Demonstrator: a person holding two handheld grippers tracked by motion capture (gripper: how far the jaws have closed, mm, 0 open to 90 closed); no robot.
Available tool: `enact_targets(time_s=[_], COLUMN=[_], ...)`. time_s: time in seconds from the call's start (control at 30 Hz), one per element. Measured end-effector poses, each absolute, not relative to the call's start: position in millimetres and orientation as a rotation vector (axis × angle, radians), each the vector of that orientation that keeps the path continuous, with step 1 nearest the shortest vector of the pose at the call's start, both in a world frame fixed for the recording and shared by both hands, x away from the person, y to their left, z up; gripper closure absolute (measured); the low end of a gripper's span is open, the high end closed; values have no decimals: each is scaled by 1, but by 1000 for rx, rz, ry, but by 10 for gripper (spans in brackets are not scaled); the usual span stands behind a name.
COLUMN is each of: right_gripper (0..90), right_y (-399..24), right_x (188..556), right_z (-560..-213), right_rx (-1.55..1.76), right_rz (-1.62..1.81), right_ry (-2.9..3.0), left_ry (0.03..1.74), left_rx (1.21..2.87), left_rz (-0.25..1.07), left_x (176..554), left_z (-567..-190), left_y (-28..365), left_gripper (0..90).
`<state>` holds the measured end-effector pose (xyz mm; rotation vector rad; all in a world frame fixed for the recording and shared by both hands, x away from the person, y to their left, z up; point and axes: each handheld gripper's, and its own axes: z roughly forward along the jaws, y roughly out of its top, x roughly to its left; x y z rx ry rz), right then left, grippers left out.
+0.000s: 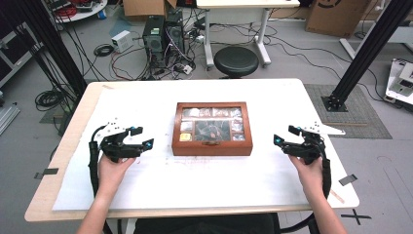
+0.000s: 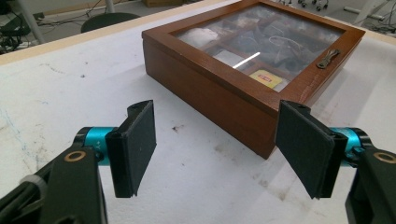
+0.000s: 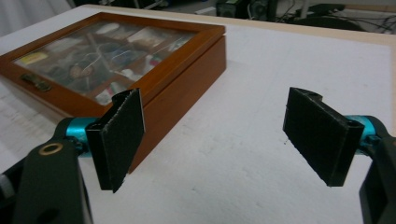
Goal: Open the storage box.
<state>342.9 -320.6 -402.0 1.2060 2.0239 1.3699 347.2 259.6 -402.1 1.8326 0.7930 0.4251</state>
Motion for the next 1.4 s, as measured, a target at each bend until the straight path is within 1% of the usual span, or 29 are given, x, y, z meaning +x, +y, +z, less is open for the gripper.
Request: enact_targets(time_s=[0.63, 0.73, 1.1, 1.2, 1.3, 1.4], right_gripper=[215, 251, 266, 303, 306, 348], right_y=[-278, -274, -267, -264, -260, -255], right_x=[351, 353, 356, 357, 358, 358], right_z=[-414, -416, -420, -421, -422, -422], right_rx=[1065, 1043, 1027, 1020, 1005, 977], right_rz=[1350, 1340, 1324, 1303, 1273, 1237], right_ry=[2262, 2295, 2347, 2373, 2400, 2434], left_ry=[811, 813, 816, 821, 823, 821], left_rx=[1833, 1833, 1838, 1841, 1842, 1844], left_rz=[424, 427, 421, 421, 417, 418], left_x=[348, 348, 348, 348, 348, 348], left_z=[-404, -404, -405, -405, -405, -405], left_y=[262, 262, 262, 262, 262, 262], left_gripper=[293, 293, 293, 293, 293, 293])
